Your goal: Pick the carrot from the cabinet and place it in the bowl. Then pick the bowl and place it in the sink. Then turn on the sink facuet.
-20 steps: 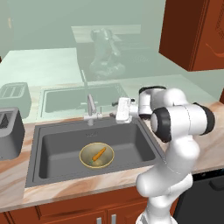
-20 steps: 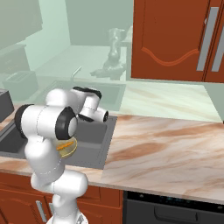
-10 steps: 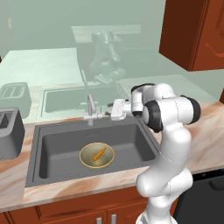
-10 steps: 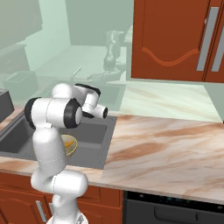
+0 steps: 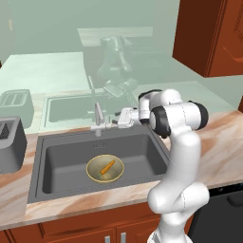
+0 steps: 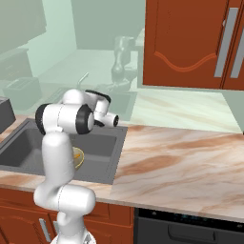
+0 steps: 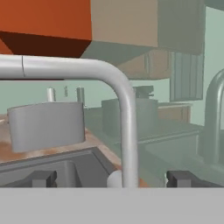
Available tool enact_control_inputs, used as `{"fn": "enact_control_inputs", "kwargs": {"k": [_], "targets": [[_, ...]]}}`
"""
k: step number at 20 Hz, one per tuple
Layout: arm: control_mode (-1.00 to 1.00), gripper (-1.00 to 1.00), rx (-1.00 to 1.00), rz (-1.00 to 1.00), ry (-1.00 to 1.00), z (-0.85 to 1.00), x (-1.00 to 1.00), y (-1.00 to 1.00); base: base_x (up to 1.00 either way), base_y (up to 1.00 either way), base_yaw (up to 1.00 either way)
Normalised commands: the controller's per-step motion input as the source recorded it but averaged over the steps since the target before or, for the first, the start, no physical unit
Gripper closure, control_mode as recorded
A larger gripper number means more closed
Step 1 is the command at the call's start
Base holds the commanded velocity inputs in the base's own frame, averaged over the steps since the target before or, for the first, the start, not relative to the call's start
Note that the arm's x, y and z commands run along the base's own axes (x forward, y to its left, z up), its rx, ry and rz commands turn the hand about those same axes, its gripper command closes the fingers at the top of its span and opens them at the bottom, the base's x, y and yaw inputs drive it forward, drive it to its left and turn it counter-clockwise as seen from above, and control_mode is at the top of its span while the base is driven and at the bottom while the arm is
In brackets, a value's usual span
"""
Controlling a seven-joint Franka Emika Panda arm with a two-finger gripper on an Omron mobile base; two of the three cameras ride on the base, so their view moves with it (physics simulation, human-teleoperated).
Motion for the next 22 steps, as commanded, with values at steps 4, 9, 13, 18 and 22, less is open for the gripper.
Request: {"fn": "enact_control_inputs", "kwargs": {"k": [4, 9, 13, 18, 22], "targets": [[-1.00, -1.00, 0.00, -0.02, 0.02, -0.09, 0.15, 0.13, 0.00, 0.00, 0.00], [-1.00, -1.00, 0.00, -0.01, 0.03, 0.00, 0.13, 0.18, 0.00, 0.00, 0.00], [-1.00, -1.00, 0.00, -0.01, 0.03, -0.08, 0.21, 0.06, 0.00, 0.00, 0.00], [-1.00, -1.00, 0.00, -0.01, 0.06, -0.23, 0.34, 0.00, 0.00, 0.00, 0.00], [-1.00, -1.00, 0.00, -0.01, 0.06, -0.33, 0.33, 0.00, 0.00, 0.00, 0.00]]}}
